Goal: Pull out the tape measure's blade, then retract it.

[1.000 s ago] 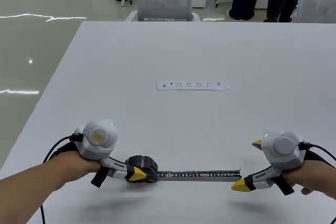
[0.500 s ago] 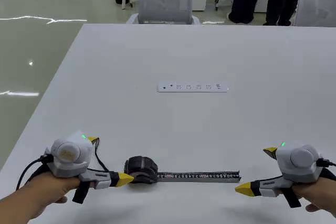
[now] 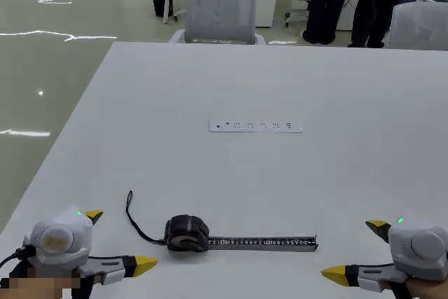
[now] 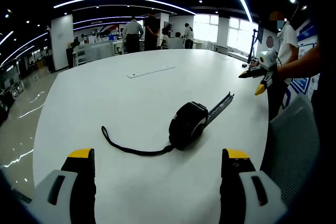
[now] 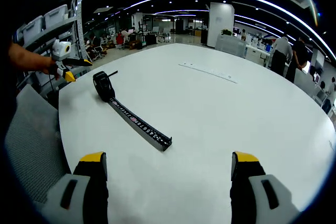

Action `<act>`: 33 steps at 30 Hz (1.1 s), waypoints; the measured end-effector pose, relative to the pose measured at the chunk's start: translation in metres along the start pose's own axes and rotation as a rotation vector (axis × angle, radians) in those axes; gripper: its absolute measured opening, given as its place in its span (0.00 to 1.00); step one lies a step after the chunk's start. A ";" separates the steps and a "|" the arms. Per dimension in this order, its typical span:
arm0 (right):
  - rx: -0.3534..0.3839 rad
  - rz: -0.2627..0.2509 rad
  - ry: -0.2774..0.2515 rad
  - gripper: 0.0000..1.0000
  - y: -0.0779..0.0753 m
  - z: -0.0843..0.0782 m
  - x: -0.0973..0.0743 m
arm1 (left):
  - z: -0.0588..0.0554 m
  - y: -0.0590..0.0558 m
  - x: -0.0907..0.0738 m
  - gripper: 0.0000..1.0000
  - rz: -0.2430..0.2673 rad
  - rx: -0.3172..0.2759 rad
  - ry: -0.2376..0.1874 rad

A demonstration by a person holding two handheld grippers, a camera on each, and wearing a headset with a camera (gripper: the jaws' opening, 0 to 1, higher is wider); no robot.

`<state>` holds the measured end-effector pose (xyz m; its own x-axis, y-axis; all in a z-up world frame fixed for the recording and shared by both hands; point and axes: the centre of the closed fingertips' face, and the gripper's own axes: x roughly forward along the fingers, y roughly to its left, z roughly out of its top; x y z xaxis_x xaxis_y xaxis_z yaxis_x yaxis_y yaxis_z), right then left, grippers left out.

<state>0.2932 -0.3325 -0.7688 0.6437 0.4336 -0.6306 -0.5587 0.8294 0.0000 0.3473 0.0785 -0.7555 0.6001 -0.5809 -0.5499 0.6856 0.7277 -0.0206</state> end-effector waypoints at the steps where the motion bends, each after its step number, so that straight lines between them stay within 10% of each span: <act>1: 0.008 0.000 0.001 1.00 0.000 -0.002 -0.001 | -0.002 -0.001 -0.002 0.99 0.000 0.003 0.001; 33: 0.053 -0.057 -0.085 1.00 0.020 -0.027 -0.047 | -0.035 -0.014 -0.040 0.99 0.004 -0.075 -0.033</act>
<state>0.2378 -0.3459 -0.7597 0.7170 0.4118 -0.5625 -0.4931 0.8699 0.0082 0.2992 0.1045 -0.7620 0.6169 -0.5884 -0.5227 0.6508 0.7548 -0.0815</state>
